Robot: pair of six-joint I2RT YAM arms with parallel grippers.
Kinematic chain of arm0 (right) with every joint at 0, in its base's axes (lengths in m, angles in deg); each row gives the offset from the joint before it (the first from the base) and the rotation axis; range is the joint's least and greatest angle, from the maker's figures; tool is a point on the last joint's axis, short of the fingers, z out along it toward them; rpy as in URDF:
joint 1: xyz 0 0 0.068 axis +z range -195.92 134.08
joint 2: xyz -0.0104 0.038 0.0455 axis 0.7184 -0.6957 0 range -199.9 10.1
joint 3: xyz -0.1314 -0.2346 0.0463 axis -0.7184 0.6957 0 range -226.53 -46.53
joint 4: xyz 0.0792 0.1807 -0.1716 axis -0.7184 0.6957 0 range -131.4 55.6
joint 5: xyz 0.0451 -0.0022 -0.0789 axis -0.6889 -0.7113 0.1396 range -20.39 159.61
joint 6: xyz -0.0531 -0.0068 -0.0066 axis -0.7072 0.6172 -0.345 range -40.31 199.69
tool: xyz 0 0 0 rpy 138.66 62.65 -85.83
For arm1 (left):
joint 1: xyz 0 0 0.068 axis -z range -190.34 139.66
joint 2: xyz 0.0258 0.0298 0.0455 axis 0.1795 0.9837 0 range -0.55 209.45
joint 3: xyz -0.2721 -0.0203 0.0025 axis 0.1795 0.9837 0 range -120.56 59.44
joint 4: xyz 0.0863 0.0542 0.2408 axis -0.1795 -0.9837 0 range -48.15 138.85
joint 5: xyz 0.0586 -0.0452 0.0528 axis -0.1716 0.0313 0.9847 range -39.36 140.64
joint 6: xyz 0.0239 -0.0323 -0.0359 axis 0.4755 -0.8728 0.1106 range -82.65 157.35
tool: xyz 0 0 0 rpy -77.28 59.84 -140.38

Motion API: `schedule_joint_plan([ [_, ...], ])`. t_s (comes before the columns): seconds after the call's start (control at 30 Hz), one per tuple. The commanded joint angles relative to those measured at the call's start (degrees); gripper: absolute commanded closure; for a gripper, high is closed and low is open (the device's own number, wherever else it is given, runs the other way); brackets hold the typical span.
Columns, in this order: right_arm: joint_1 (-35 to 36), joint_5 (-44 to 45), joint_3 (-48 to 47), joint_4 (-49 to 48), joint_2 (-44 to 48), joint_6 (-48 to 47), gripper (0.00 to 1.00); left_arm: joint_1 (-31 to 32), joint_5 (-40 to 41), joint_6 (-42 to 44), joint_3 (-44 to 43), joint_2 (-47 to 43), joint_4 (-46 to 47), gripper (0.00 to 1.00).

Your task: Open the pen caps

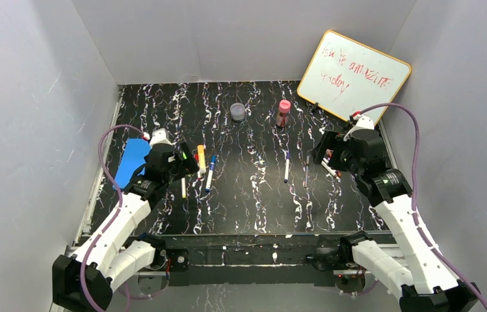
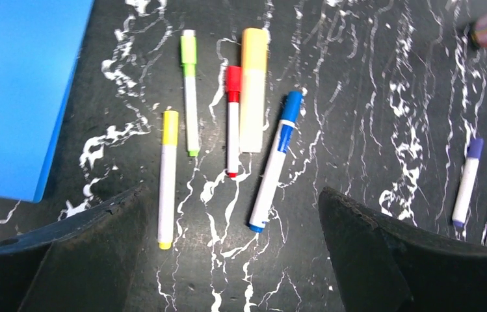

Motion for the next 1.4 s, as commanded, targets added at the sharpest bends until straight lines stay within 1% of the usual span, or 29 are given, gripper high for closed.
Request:
schedule_joint_plan([
  [0.0, 0.2, -4.8, 1.1, -3.2, 1.9, 1.7, 0.01, 0.2, 9.6, -7.5, -3.5, 0.0, -4.8, 0.02],
  [0.07, 0.2, -9.2, 0.9, -2.6, 0.9, 0.7, 0.01, 0.2, 6.8, -9.2, -4.2, 0.3, -4.5, 0.02],
  [0.1, 0.2, -10.5, 1.0, -2.7, 0.3, 0.4, 0.02, 0.1, 3.8, -8.0, -4.4, 0.6, -3.1, 0.02],
  [0.17, 0.2, -11.6, 1.5, -3.1, -1.3, 1.1, 0.05, 0.2, -3.4, -2.3, -5.8, 1.2, -2.6, 0.02],
  [0.2, 0.5, -11.8, 1.5, -3.0, -2.6, 1.3, 0.07, 0.1, -5.2, -1.5, -5.1, 0.8, -0.5, 0.02],
  [0.3, 2.7, -7.9, 3.0, -3.8, -7.0, 2.5, 0.10, 0.1, -13.1, -0.2, -1.3, -1.4, 10.0, 0.02],
  [0.33, 3.6, -5.8, 3.6, -4.1, -8.6, 2.8, 0.11, 0.1, -14.4, -0.4, -1.4, -0.8, 10.7, 0.02],
  [0.4, 4.8, -1.1, 4.6, -4.2, -12.6, 4.3, 0.13, 0.2, -16.4, 1.4, -3.2, 2.1, 8.5, 0.02],
  [0.47, 4.9, 1.3, 6.0, -5.0, -15.0, 5.8, 0.16, 0.2, -18.3, 3.6, -4.6, 4.7, 5.3, 0.02],
  [0.57, 4.9, 3.0, 8.2, -8.4, -16.7, 7.2, 0.23, 0.8, -21.7, 5.2, -3.1, 3.4, 4.6, 0.02],
  [0.67, 4.9, 3.2, 9.3, -10.6, -19.5, 8.1, 0.35, 1.8, -21.4, 5.1, 0.2, -0.5, 6.5, 0.02],
  [0.73, 4.9, 3.6, 8.9, -11.2, -22.3, 8.5, 0.42, 2.3, -20.5, 5.1, 0.4, -1.9, 6.5, 0.02],
  [0.83, 4.8, 3.9, 8.5, -13.2, -25.8, 8.8, 0.50, 2.8, -18.7, 4.7, 0.4, -2.8, 6.5, 0.02],
  [0.97, 4.5, 5.1, 7.0, -14.1, -30.5, 8.6, 0.51, 3.4, -19.7, 4.8, 0.7, -3.4, 7.7, 0.02],
  [1.07, 3.6, 5.6, 5.7, -14.3, -33.6, 7.9, 0.50, 3.9, -20.3, 4.8, 1.0, -3.4, 8.4, 0.02],
  [1.33, 2.5, 5.0, 3.9, -15.1, -38.9, 6.2, 0.50, 4.3, -20.0, 5.1, 1.2, -3.4, 8.8, 0.02],
  [1.37, 2.4, 4.7, 4.1, -15.4, -39.3, 6.1, 0.51, 4.3, -20.0, 5.1, 1.2, -3.4, 8.8, 0.02],
])
